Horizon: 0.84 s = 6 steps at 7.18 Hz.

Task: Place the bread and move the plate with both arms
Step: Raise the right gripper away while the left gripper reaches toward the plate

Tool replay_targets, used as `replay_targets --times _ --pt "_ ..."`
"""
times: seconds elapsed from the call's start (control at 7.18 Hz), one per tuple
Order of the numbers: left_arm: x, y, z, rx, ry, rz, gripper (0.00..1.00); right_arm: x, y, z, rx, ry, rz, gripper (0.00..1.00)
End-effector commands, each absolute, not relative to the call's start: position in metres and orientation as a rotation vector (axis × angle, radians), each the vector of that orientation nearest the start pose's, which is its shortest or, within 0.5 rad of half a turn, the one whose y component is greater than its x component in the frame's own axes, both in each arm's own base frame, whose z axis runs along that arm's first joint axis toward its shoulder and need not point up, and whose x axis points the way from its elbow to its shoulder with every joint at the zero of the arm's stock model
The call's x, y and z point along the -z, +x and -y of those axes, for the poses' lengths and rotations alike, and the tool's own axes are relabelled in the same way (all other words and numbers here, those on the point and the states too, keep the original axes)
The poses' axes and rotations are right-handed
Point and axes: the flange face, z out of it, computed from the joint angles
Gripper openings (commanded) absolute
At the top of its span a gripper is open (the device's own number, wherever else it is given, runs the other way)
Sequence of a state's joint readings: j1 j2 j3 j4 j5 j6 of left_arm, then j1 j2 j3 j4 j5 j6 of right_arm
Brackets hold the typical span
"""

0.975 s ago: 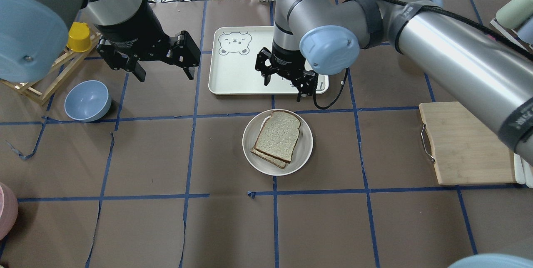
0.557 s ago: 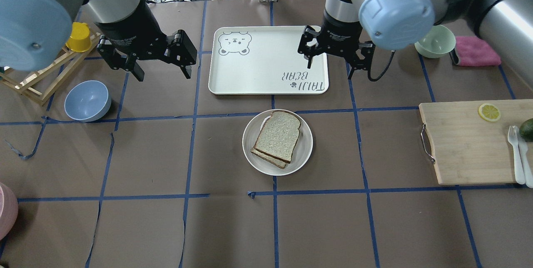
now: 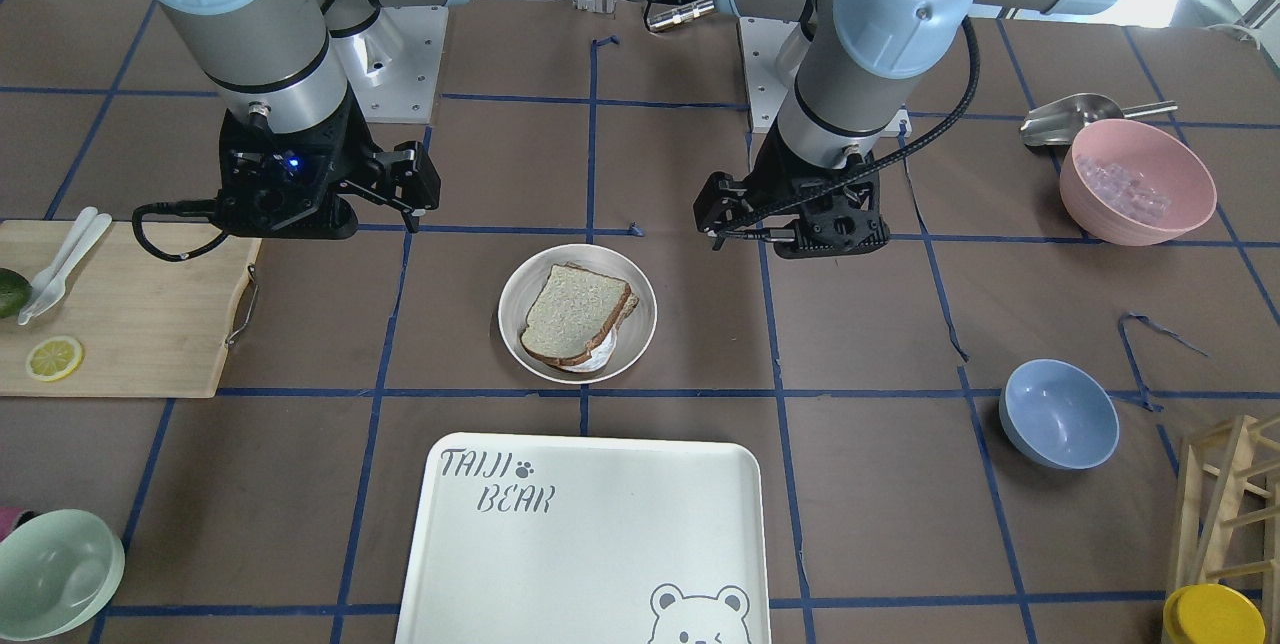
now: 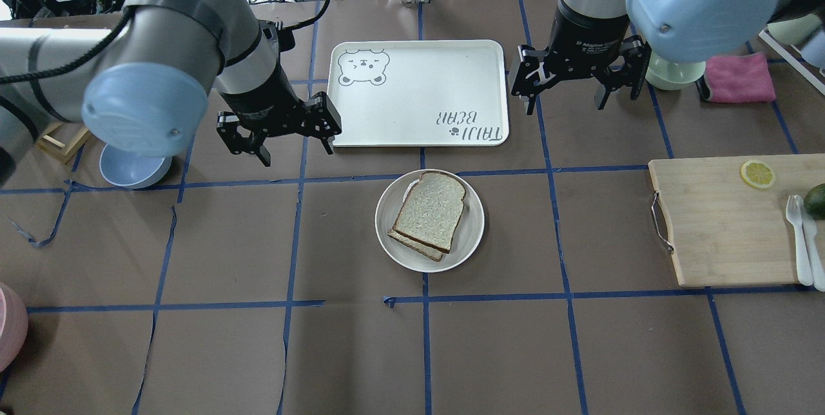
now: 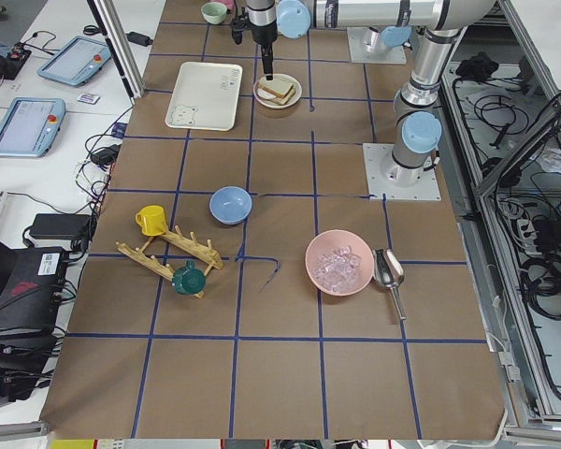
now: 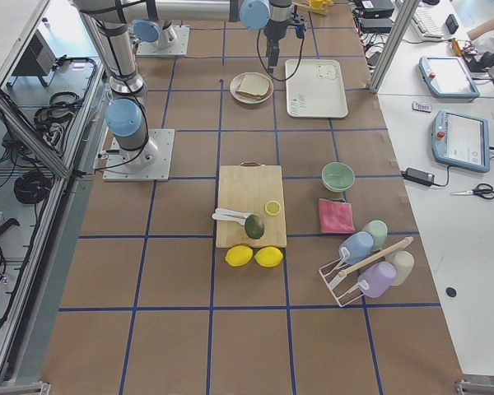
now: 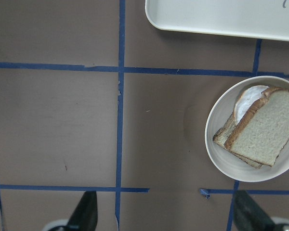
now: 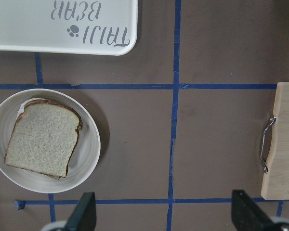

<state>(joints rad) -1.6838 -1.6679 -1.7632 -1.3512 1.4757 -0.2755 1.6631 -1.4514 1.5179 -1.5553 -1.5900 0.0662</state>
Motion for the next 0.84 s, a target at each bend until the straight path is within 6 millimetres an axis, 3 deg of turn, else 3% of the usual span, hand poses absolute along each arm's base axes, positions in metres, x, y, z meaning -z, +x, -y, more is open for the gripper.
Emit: replay_targets --times 0.0,0.14,0.28,0.56,0.7 --pt "-0.286 -0.219 0.465 -0.123 -0.385 -3.228 1.0 -0.457 0.174 0.519 -0.12 -0.102 -3.149 1.0" --pt "-0.261 -0.226 0.454 -0.164 -0.367 -3.218 1.0 -0.459 0.17 0.52 -0.113 -0.102 -3.153 1.0" --pt "-0.24 -0.237 0.451 -0.189 -0.355 -3.21 0.95 -0.474 0.159 0.514 -0.065 -0.079 -3.167 1.0" --pt "-0.209 -0.252 0.455 -0.207 -0.364 -3.2 0.94 -0.482 0.122 0.519 -0.05 -0.114 -3.16 1.0" --pt "-0.198 -0.256 0.457 -0.212 -0.357 -3.199 0.9 -0.491 0.125 0.512 -0.016 -0.102 -3.152 1.0"
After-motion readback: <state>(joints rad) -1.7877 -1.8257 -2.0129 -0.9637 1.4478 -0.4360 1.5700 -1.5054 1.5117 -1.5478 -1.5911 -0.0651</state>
